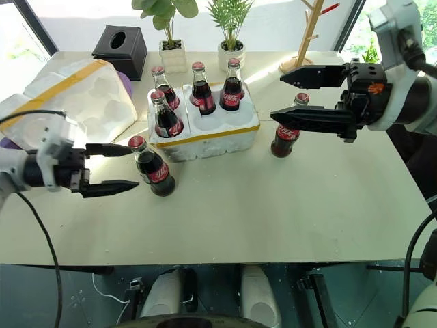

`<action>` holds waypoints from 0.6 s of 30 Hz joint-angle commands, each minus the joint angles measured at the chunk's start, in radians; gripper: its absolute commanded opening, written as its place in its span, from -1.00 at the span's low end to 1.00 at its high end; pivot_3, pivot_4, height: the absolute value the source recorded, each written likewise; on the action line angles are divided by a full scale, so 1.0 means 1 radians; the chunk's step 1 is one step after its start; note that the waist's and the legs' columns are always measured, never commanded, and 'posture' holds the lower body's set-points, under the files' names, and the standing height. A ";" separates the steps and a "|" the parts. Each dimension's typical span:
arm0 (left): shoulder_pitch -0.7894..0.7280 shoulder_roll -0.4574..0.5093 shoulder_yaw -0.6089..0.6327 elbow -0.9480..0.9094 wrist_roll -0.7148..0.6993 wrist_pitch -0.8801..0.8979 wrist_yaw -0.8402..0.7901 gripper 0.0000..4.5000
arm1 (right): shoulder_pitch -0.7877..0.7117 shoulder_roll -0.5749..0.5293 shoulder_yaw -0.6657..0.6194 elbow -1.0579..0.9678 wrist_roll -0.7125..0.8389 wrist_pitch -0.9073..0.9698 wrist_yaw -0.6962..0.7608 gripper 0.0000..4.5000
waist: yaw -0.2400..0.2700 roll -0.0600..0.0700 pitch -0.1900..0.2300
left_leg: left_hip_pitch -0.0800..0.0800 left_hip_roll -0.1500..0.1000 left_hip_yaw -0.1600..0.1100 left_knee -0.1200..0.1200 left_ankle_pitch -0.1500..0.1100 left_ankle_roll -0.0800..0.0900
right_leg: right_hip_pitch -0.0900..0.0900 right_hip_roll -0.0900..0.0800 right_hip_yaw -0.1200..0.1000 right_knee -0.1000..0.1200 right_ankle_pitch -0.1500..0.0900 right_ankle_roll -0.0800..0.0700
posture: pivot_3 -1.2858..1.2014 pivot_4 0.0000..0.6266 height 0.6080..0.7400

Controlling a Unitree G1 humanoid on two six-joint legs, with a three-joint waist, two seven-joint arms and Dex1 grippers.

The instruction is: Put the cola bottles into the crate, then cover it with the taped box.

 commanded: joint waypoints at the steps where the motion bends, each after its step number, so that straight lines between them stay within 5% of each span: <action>1: 0.005 -0.035 -0.048 -0.009 0.064 -0.063 0.057 0.99 | -0.029 -0.018 -0.030 -0.010 0.013 0.014 -0.004 1.00 | 0.001 0.000 0.000 | 0.000 0.000 0.000 0.000 0.000 0.000 | 0.000 0.000 0.000 0.000 0.000 0.000 | 0.03 -0.52 1.00; 14: -0.023 -0.199 -0.141 0.062 0.154 -0.126 0.213 0.99 | -0.026 0.006 -0.050 -0.033 0.026 0.042 -0.052 1.00 | 0.000 0.000 0.000 | 0.000 0.000 0.000 0.000 0.000 0.000 | 0.000 0.000 0.000 0.000 0.000 0.000 | 0.03 -0.52 1.00; 18: -0.021 -0.195 -0.149 0.008 0.101 -0.080 0.182 0.40 | -0.031 0.015 -0.051 -0.028 0.027 0.042 -0.068 1.00 | -0.001 0.000 0.000 | 0.000 0.000 0.000 0.000 0.000 0.000 | 0.000 0.000 0.000 0.000 0.000 0.000 | 0.03 -0.52 1.00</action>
